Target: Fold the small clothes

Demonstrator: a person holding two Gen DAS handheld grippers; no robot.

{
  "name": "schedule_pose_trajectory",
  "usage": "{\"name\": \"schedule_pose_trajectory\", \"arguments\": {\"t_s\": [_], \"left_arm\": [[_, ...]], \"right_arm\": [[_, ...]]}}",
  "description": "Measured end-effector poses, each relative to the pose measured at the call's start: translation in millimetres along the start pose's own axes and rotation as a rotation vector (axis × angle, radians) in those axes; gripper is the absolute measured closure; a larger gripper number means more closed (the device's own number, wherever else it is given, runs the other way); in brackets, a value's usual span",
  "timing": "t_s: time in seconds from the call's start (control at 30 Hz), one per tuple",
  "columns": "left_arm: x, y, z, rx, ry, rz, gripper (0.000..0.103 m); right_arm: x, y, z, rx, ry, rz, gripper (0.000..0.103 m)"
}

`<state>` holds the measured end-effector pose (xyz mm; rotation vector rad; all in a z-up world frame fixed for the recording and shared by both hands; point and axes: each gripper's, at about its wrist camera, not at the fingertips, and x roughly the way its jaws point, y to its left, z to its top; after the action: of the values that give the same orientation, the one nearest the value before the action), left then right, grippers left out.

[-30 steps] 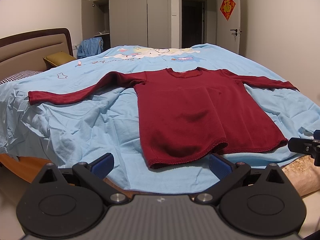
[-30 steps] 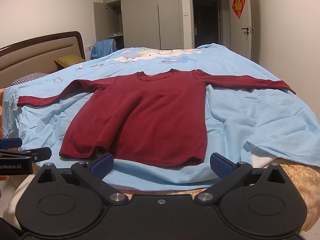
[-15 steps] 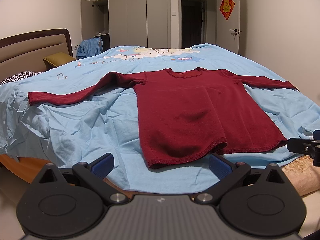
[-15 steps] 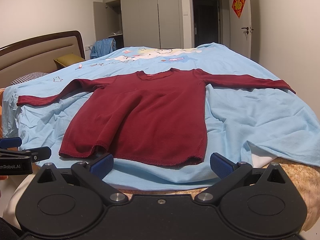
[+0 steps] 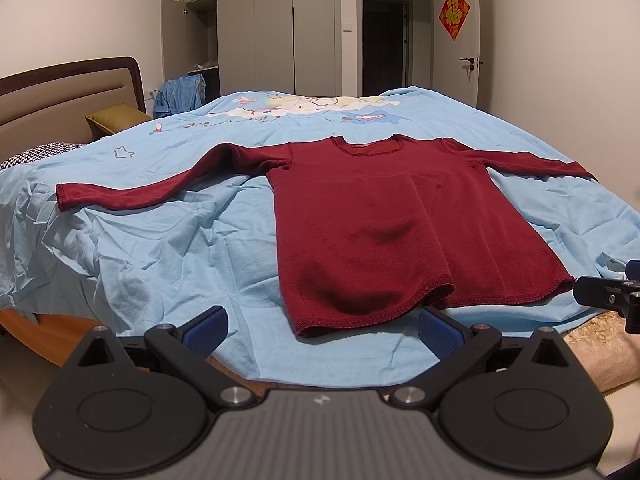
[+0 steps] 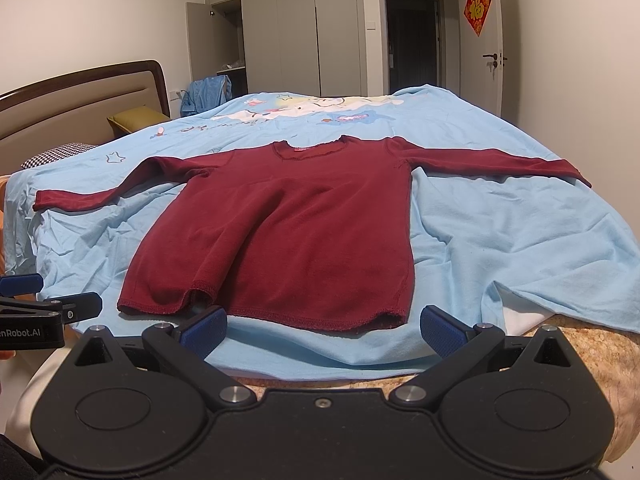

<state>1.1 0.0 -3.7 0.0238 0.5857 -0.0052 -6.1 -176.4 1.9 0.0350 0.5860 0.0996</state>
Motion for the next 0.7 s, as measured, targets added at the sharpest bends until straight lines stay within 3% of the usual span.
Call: {"name": "schedule_pose_trajectory", "arguments": {"t_s": [0.53,0.7], "left_arm": [[0.3,-0.3,-0.7,0.000,0.005,-0.003,0.000],[11.2,3.8,13.7,0.001,0.034,-0.049,0.000]], "right_arm": [[4.9,0.8,-7.3,-0.001,0.009,-0.006,0.000],[1.6,-1.3,-0.3,-0.006,-0.016,0.018,0.000]]}}
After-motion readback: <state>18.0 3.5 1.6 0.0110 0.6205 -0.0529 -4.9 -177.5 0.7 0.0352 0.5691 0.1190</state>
